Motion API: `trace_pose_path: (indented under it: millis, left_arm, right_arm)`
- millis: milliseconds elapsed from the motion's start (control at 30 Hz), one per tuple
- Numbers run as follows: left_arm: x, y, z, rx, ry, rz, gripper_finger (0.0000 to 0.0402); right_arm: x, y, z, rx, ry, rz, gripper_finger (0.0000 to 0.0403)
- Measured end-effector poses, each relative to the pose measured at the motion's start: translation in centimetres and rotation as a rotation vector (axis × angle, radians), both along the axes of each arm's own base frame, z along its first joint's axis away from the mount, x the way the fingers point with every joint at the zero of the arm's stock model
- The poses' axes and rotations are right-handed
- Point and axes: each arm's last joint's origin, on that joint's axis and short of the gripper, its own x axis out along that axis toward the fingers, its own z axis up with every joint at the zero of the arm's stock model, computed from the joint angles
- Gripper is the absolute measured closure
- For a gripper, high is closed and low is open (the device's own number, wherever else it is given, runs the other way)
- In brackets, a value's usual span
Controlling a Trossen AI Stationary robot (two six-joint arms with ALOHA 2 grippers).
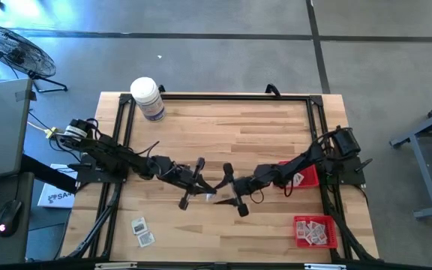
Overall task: Pick & Place First Aid Supplies
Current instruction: Put the orange ointment pack into the bottom red basket
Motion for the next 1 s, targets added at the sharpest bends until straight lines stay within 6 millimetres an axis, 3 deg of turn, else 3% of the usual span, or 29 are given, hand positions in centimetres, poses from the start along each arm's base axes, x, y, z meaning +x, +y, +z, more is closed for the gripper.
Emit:
trace_pose_path:
  millis: [300, 700, 867, 1000]
  left_arm:
    - [-0.04, 0.08, 0.45, -0.015, -0.042, 0.027, 0.0401]
    - [-0.03, 0.12, 0.45, -0.009, -0.045, 0.039, 0.0401]
    - [-0.03, 0.13, 0.46, -0.017, -0.042, 0.042, 0.0397]
    - [-0.02, 0.13, 0.39, -0.019, -0.035, 0.042, 0.0370]
  right_arm:
    - [0.44, 0.11, 0.38, 0.011, 0.007, 0.006, 0.0238]
    - [0.60, -0.53, 0.26, 0.082, 0.049, 0.032, 0.0390]
    - [0.60, -0.51, 0.19, 0.101, 0.065, 0.040, 0.0392]
    - [0.61, -0.52, 0.01, 0.099, 0.083, 0.038, 0.0399]
